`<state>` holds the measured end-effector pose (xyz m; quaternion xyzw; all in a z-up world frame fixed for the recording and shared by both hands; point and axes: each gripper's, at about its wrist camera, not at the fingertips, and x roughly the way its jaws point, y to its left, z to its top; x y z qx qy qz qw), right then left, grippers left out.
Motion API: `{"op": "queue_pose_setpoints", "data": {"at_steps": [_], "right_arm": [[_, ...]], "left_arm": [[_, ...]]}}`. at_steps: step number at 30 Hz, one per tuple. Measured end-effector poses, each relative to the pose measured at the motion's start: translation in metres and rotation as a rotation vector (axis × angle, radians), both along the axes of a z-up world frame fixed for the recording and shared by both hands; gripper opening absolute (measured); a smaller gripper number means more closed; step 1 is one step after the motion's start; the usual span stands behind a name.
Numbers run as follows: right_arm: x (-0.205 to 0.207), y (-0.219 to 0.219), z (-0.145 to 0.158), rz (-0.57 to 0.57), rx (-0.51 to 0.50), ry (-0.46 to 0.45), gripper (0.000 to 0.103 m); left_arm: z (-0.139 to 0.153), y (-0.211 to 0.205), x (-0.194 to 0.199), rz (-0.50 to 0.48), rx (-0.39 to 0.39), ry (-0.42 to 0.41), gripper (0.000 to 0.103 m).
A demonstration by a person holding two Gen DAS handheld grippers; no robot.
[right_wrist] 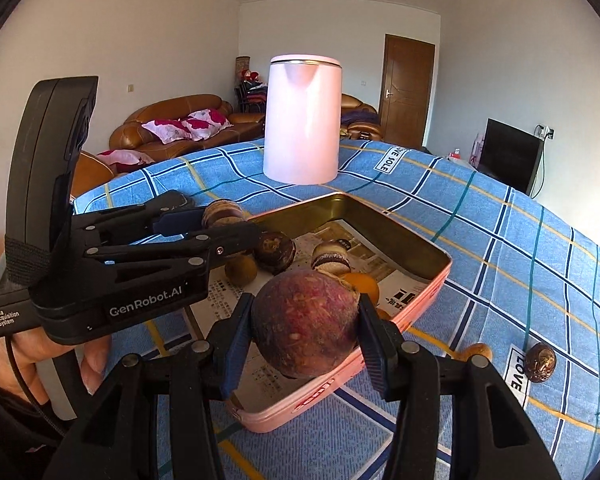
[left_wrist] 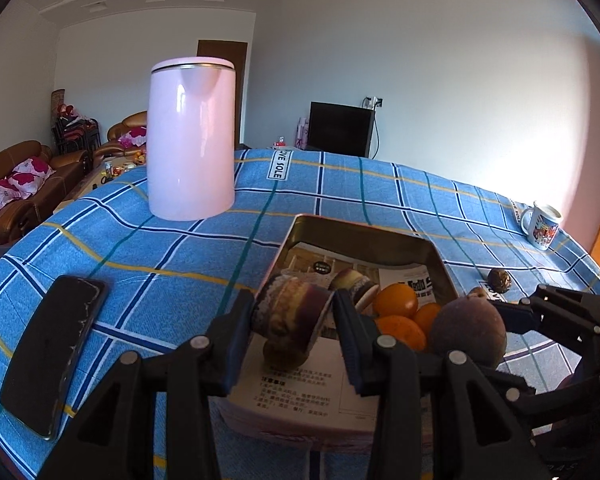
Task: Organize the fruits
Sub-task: 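Open the right tool to drop the reddish fruit while the left tool releases the cake, then grasp the foil-wrapped brown ball with the right tool while the left tool grasps a small tan fruit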
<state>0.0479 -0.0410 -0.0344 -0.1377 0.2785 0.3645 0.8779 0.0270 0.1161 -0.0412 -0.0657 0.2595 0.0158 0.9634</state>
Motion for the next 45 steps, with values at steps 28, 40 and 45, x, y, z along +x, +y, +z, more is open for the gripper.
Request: {"op": "queue_pose_setpoints", "data": {"at_steps": [28, 40, 45], "right_arm": [[0.008, -0.068, 0.014, -0.226, -0.063, -0.181, 0.06], [0.058, -0.127, 0.013, -0.449, -0.112, -0.131, 0.06], [0.081, -0.142, 0.008, -0.455, -0.063, -0.017, 0.06]], "left_arm": [[0.023, -0.067, 0.006, -0.093, 0.085, -0.055, 0.056], [0.031, -0.128, 0.04, -0.197, 0.136, -0.034, 0.061], [0.03, -0.14, 0.054, -0.19, 0.157, -0.013, 0.061]]}}
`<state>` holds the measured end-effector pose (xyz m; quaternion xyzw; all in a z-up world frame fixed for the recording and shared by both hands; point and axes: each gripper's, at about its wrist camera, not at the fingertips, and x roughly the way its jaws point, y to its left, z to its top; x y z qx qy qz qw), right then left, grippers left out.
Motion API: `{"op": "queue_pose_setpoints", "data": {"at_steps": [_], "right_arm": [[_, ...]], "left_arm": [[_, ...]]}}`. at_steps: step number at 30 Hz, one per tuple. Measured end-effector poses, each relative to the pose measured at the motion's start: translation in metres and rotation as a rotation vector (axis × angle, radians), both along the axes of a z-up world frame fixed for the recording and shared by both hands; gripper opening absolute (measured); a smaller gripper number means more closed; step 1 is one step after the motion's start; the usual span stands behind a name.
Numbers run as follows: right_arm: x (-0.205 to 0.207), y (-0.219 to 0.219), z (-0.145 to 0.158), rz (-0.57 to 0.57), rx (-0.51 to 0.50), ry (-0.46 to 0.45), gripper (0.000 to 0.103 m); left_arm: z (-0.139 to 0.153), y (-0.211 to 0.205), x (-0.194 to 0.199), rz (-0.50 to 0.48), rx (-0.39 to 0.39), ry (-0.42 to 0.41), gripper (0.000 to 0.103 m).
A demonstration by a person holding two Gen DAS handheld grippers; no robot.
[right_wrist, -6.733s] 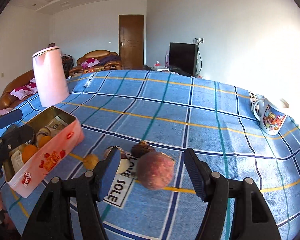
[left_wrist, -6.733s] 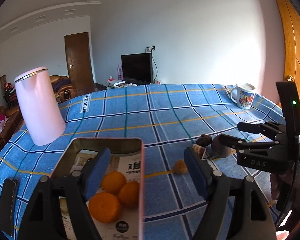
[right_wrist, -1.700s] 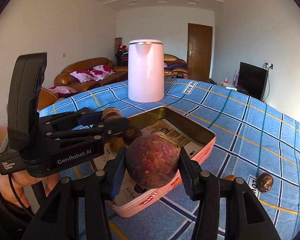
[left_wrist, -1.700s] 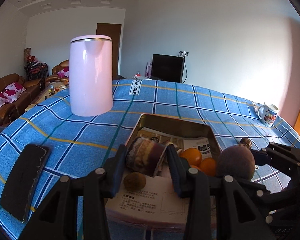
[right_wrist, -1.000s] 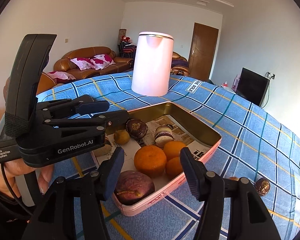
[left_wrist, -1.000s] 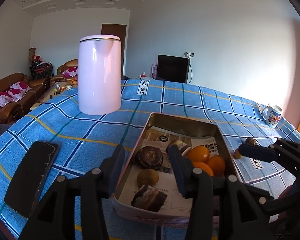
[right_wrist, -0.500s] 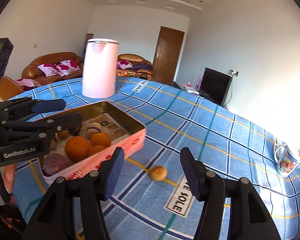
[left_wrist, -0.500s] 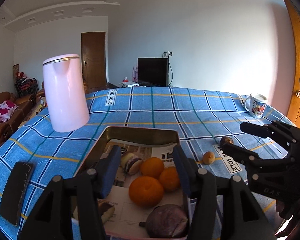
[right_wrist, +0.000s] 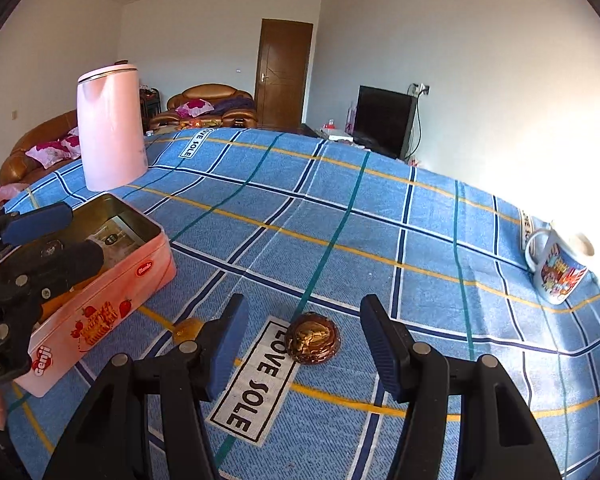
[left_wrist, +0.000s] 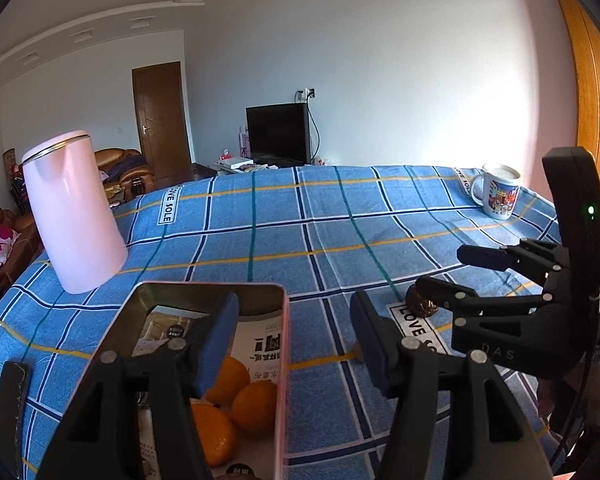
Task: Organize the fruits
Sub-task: 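Grasp the foil-wrapped brown ball with the right tool while the left tool grasps a small tan fruit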
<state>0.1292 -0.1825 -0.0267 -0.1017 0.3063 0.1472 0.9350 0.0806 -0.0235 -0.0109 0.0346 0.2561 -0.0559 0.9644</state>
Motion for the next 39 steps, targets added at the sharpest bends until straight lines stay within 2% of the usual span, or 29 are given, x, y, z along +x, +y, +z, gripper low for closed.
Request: {"op": "queue_pose_setpoints", "data": {"at_steps": [10, 13, 18, 20, 26, 28, 39], "right_arm": [[0.026, 0.003, -0.02, 0.035, 0.042, 0.133, 0.06], [0.035, 0.008, -0.028, 0.048, 0.02, 0.178, 0.058], [0.039, 0.007, -0.029, 0.024, -0.036, 0.169, 0.045], [0.042, 0.003, -0.032, 0.005, -0.057, 0.181, 0.045], [0.047, -0.013, -0.033, -0.026, -0.032, 0.214, 0.045], [0.048, -0.016, -0.034, -0.024, -0.028, 0.224, 0.039], [0.009, -0.042, -0.015, -0.02, 0.107, 0.124, 0.039]], "left_arm": [[-0.001, -0.015, 0.006, -0.018, 0.024, 0.008, 0.062], [-0.001, -0.018, 0.007, -0.022, 0.025, 0.009, 0.062], [-0.003, -0.024, 0.006, -0.035, 0.033, 0.014, 0.062], [-0.004, -0.026, 0.006, -0.04, 0.036, 0.017, 0.062], [-0.012, -0.04, 0.013, -0.068, 0.066, 0.046, 0.062], [-0.016, -0.045, 0.014, -0.081, 0.078, 0.063, 0.062], [-0.032, -0.061, 0.028, -0.14, 0.096, 0.167, 0.061]]}}
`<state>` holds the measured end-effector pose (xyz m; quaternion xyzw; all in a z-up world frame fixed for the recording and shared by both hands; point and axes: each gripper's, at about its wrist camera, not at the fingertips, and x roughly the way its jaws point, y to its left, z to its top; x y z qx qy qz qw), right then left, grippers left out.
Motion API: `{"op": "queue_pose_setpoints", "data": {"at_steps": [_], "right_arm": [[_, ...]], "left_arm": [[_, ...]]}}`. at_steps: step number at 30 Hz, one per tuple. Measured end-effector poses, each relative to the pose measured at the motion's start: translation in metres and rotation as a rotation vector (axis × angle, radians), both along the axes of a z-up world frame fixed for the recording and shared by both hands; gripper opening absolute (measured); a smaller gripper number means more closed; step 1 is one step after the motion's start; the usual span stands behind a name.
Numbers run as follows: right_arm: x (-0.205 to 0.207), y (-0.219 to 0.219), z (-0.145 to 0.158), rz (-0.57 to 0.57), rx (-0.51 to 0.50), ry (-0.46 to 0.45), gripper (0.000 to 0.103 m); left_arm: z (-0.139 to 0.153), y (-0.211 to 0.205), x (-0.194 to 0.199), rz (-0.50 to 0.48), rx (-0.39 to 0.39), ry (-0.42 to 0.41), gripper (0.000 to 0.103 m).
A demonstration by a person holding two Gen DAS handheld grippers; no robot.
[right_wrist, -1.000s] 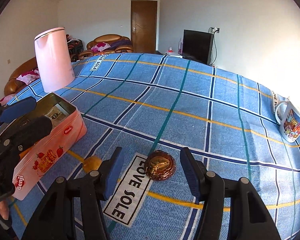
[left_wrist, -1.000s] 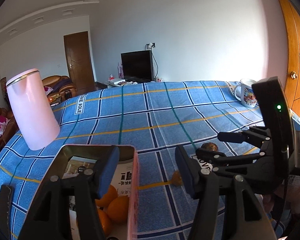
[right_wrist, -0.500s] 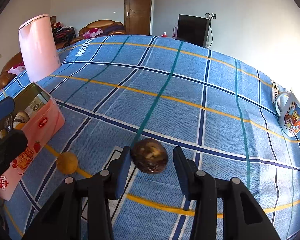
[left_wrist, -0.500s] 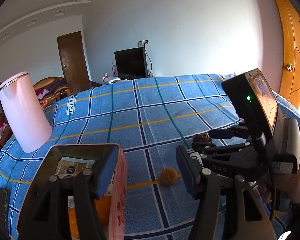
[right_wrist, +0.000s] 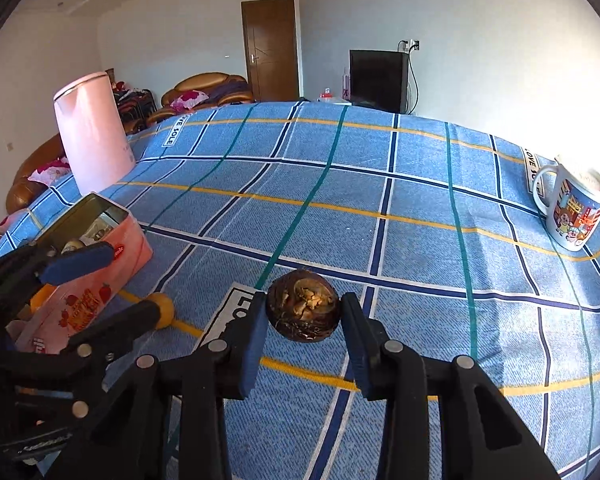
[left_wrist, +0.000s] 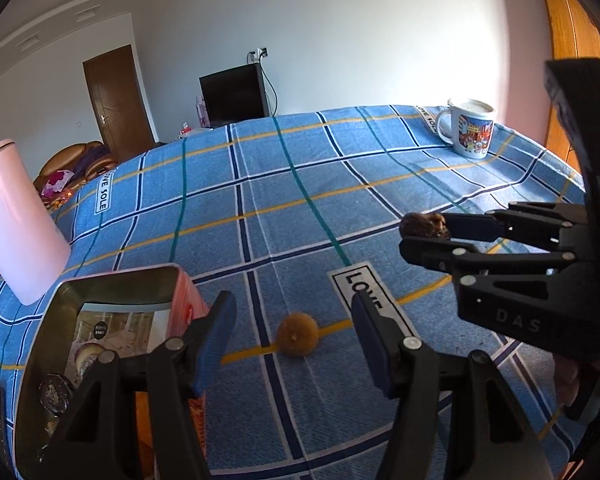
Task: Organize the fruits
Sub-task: 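Grasp the foil-wrapped brown ball with the right tool while the left tool grasps a small tan fruit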
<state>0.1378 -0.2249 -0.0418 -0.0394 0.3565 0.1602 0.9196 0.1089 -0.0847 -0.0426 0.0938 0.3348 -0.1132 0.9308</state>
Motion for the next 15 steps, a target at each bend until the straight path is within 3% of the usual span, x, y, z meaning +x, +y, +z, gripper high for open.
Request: {"op": "queue_pose_setpoints", "data": {"at_steps": [4, 6, 10, 13, 15], "right_arm": [[-0.008, 0.0, 0.004, 0.011, 0.016, -0.032, 0.039], [-0.009, 0.001, 0.005, 0.013, 0.014, -0.042, 0.039], [-0.01, 0.004, 0.005, 0.028, 0.011, -0.049, 0.039], [-0.01, 0.003, 0.005, 0.032, 0.017, -0.046, 0.039], [-0.009, 0.002, 0.004, 0.041, 0.029, -0.044, 0.039]], "left_arm": [[-0.008, -0.006, 0.008, -0.023, 0.017, 0.063, 0.061], [-0.013, -0.008, 0.012, -0.023, 0.023, 0.096, 0.052], [-0.022, -0.006, 0.022, 0.001, 0.02, 0.165, 0.048], [-0.025, -0.006, 0.024, 0.005, 0.011, 0.186, 0.041], [-0.025, -0.008, 0.023, -0.009, 0.01, 0.186, 0.027]]}}
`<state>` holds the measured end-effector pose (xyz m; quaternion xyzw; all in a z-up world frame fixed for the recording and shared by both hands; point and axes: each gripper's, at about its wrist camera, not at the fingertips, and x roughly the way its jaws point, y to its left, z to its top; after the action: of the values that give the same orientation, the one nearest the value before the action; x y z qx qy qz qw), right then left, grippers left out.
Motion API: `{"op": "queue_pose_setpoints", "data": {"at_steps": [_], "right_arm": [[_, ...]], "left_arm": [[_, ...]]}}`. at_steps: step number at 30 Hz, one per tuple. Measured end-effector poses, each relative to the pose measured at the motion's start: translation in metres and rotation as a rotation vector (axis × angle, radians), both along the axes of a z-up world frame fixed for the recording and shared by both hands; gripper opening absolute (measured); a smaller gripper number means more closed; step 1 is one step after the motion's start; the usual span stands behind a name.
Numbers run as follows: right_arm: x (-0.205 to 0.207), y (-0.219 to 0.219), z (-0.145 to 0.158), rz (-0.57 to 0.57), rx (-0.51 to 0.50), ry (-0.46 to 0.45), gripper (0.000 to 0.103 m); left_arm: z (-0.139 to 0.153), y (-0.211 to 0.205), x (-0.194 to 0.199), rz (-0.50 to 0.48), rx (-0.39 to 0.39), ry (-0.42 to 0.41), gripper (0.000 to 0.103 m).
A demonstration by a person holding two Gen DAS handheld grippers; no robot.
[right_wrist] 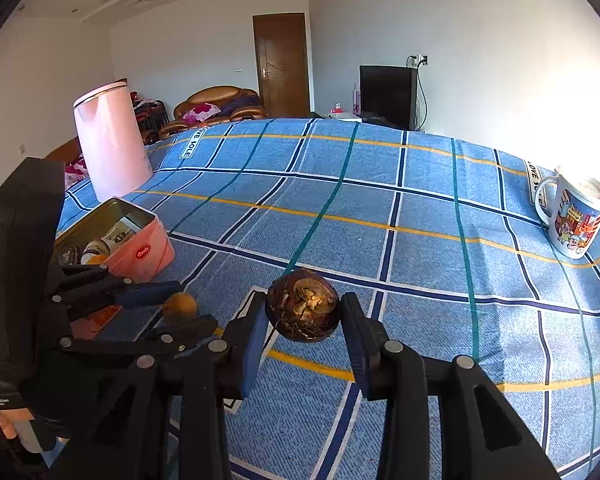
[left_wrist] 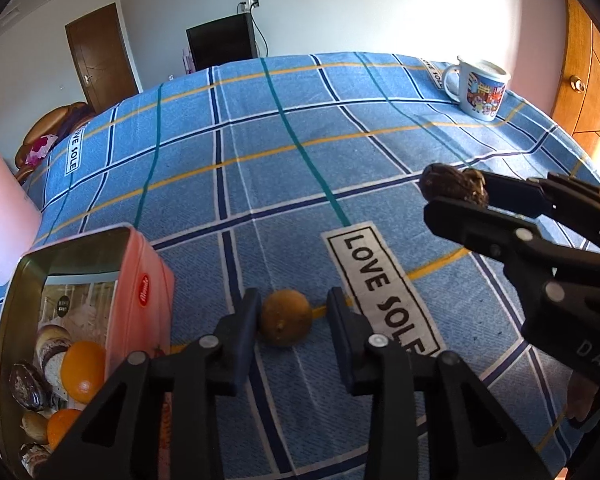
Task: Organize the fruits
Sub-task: 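Grasp the foil-wrapped brown ball with the right tool while the left tool grasps a small tan fruit, then carry the brown ball and tan fruit over the tin with both tools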
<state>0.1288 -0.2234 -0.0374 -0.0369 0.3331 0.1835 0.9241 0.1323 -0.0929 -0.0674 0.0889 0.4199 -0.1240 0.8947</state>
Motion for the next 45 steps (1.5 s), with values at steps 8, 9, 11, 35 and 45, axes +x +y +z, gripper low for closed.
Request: {"op": "queue_pose_setpoints", "data": {"at_steps": [8, 9, 11, 35, 45], "right_arm": [[-0.01, -0.001, 0.005, 0.013, 0.01, -0.057, 0.039], [-0.012, 0.0, 0.006, 0.011, 0.007, -0.066, 0.039], [-0.015, 0.0, 0.008, 0.006, -0.001, -0.087, 0.039], [-0.052, 0.001, 0.027, -0.037, -0.031, -0.318, 0.039], [-0.063, 0.004, 0.03, -0.054, -0.057, -0.379, 0.039]], "left_arm": [[0.008, -0.001, -0.008, -0.022, -0.02, -0.043, 0.027], [0.009, -0.001, -0.009, -0.02, -0.021, -0.055, 0.027], [0.013, 0.0, -0.012, -0.017, -0.027, -0.08, 0.027], [0.037, 0.022, -0.036, 0.043, -0.116, -0.278, 0.027], [0.043, 0.026, -0.047, 0.052, -0.131, -0.347, 0.027]]}}
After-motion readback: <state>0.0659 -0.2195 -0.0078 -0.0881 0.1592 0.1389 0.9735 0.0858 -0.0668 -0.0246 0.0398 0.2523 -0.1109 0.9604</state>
